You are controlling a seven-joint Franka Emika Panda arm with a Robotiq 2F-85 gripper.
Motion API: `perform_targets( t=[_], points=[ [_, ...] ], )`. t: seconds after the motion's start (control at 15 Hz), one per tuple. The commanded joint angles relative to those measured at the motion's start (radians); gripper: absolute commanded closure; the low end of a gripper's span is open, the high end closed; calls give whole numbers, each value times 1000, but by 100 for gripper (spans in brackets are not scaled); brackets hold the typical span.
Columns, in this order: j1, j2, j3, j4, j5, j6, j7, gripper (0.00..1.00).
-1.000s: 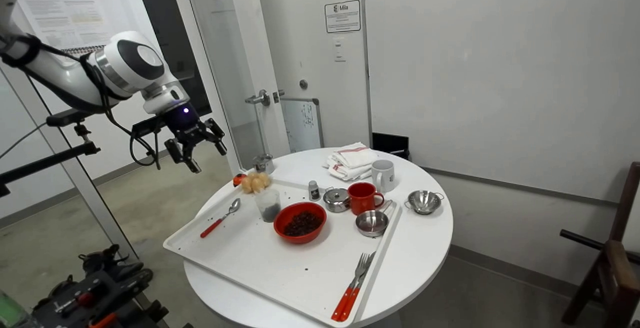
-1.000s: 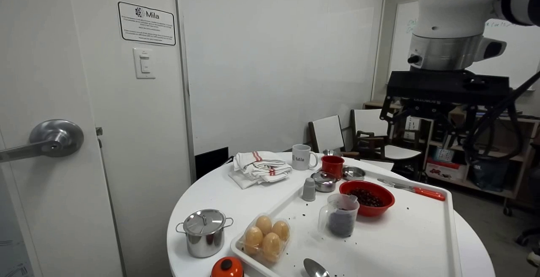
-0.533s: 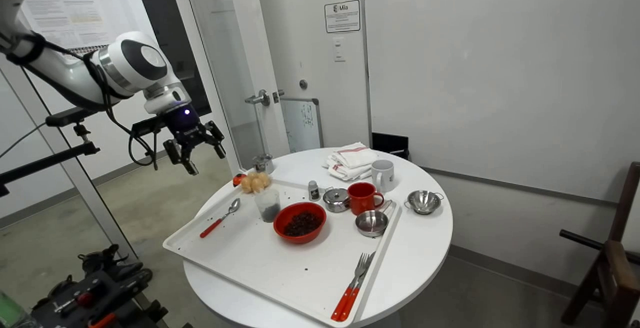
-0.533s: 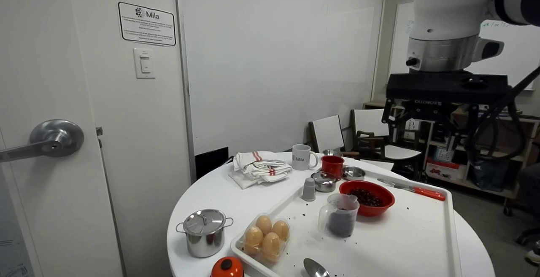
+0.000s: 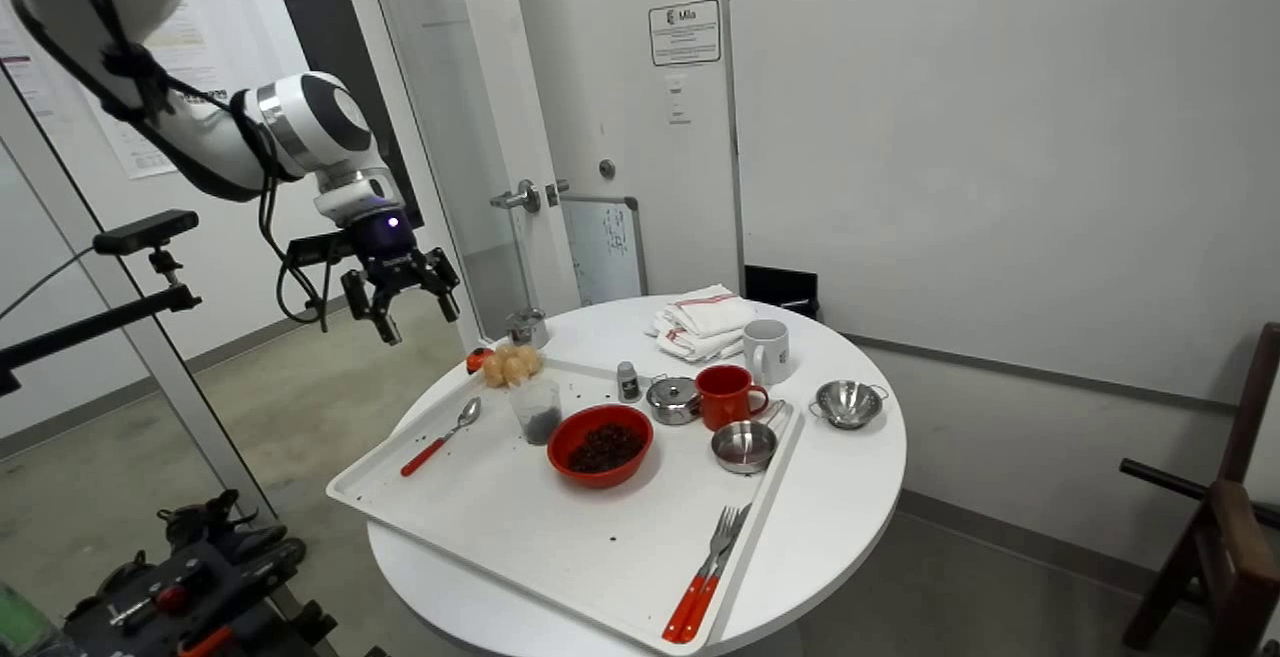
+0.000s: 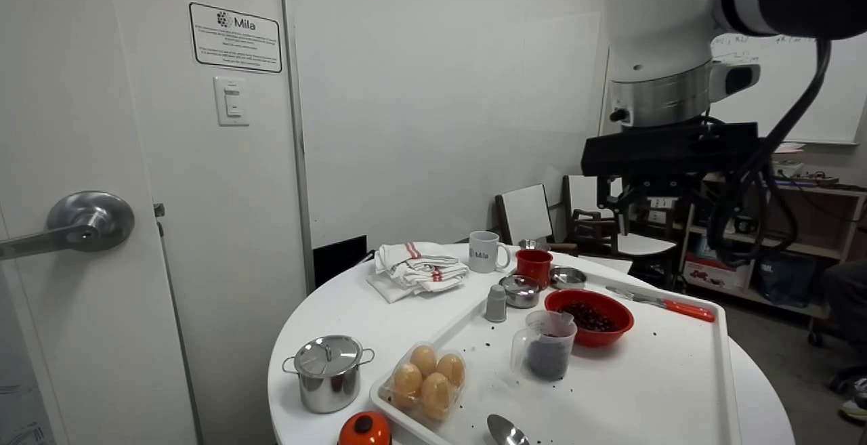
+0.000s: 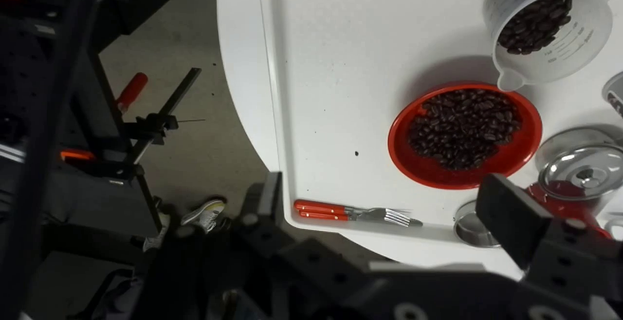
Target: Pour some of the contents in the clear jar into the red bowl
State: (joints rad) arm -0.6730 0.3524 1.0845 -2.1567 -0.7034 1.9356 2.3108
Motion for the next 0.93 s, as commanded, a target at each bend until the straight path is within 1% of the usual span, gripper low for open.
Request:
perform_targets(
  t=[0.0, 0.2, 0.27, 0.33, 0.4, 0.53, 0.6, 0.67, 0.8, 0.87],
  points=[
    [221, 248, -146, 233, -84, -155, 65, 0],
    [367, 368, -238, 400, -90, -215, 65, 0],
    [440, 146, -396, 247, 62, -55, -27, 0],
    [473, 191, -415, 295, 59, -74, -24, 0],
    [491, 221, -424, 326, 57, -86, -22, 0],
    [509, 250, -437, 361, 54, -113, -2, 0],
    [532, 251, -473, 367, 84, -99, 21, 0],
    [582, 239, -546, 356, 65, -34, 115, 0],
    [706, 233, -698, 364, 74, 13, 176, 0],
    [765, 229, -773, 363, 99, 40, 199, 0]
  ],
)
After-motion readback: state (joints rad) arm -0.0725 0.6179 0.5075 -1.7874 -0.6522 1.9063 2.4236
